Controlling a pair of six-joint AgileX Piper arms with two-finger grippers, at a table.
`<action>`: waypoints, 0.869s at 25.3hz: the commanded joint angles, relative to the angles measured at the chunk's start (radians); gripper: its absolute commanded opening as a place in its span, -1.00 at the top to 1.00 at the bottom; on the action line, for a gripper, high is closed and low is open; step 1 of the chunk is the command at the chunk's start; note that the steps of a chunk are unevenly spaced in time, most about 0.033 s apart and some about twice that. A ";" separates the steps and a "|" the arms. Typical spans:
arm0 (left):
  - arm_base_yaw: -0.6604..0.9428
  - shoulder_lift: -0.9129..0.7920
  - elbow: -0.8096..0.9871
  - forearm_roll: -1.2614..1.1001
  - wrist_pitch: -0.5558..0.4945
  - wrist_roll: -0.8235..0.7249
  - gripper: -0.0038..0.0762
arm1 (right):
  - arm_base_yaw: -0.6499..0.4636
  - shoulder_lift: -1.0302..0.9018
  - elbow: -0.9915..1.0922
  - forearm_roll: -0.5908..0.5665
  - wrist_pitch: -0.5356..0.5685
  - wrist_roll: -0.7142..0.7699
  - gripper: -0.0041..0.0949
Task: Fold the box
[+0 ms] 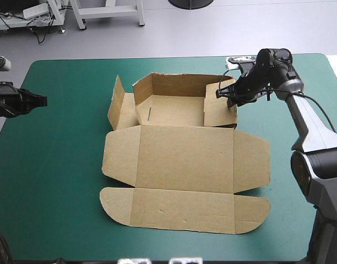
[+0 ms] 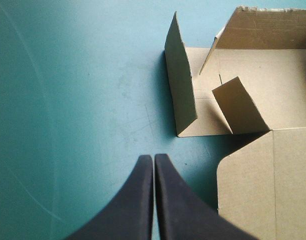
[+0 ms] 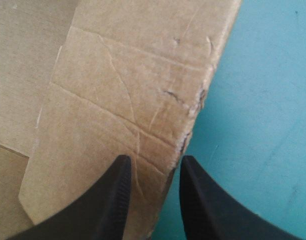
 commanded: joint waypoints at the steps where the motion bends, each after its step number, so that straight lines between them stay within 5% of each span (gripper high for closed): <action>1: 0.002 -0.027 -0.024 -0.051 0.033 -0.009 0.91 | -0.003 -0.033 -0.026 -0.005 -0.021 -0.002 0.30; 10: 0.002 -0.027 -0.024 -0.051 0.033 0.001 0.91 | -0.003 0.057 -0.026 0.125 -0.061 0.012 0.32; 12: 0.002 -0.027 -0.024 -0.051 0.033 0.001 0.91 | -0.003 0.071 -0.026 0.156 -0.073 0.012 0.43; 15: 0.002 -0.027 -0.024 -0.051 0.033 0.001 0.91 | -0.003 0.080 -0.026 0.155 -0.075 -0.006 0.94; 22: 0.002 -0.027 -0.024 -0.049 -0.037 0.005 0.91 | -0.020 -0.006 -0.142 0.192 0.007 -0.007 0.95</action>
